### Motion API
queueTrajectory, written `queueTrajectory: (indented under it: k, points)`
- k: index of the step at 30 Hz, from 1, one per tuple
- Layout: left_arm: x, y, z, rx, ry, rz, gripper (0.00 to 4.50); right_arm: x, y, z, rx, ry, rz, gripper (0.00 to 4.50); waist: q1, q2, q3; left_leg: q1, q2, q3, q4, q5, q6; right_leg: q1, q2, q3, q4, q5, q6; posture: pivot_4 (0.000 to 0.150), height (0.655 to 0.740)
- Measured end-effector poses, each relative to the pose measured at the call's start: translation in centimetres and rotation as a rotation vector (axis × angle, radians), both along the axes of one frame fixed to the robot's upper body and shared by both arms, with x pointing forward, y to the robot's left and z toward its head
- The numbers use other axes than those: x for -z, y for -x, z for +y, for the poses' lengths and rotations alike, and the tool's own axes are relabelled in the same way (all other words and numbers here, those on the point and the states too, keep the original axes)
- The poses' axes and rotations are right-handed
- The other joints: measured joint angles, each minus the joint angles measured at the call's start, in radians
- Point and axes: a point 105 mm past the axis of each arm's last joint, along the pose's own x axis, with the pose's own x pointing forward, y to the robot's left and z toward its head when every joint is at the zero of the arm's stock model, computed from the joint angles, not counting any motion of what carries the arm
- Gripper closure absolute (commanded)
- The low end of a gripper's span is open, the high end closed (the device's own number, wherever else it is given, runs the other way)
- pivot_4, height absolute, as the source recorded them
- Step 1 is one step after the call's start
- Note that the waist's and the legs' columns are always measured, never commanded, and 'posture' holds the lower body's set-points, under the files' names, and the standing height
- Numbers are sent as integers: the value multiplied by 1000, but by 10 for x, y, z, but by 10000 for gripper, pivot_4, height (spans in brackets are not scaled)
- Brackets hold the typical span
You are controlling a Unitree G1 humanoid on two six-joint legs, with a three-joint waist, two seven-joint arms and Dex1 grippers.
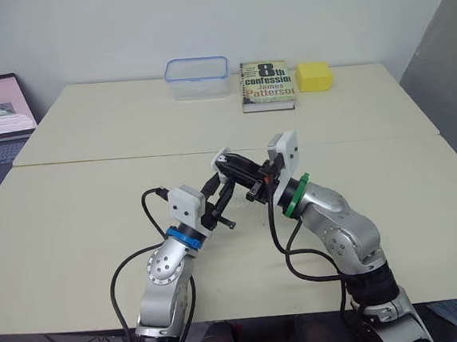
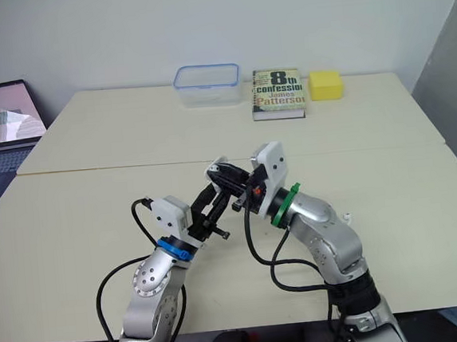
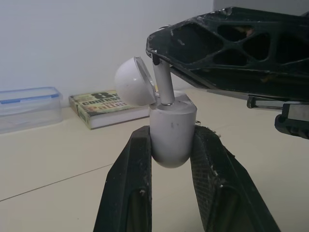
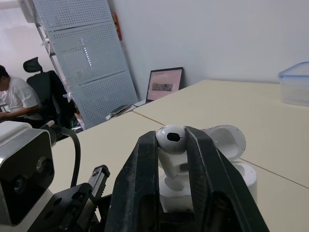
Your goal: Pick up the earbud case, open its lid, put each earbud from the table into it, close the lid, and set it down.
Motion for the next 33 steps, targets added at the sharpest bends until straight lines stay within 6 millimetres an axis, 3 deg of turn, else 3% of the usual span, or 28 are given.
queueTrajectory:
  k: [26, 33]
  points:
    - [2, 0, -2, 2, -2, 9, 37607, 15, 3, 0, 41, 13, -16, 40827, 0, 0, 0, 0, 0, 0, 0, 0, 0, 0, 0, 0, 0, 0, 0, 1500, 7387]
    - [3, -1, 1, -21, 0, 18, 37607, 18, 7, 3, 34, 30, -22, 17041, 0, 0, 0, 0, 0, 0, 0, 0, 0, 0, 0, 0, 0, 0, 0, 1500, 7387]
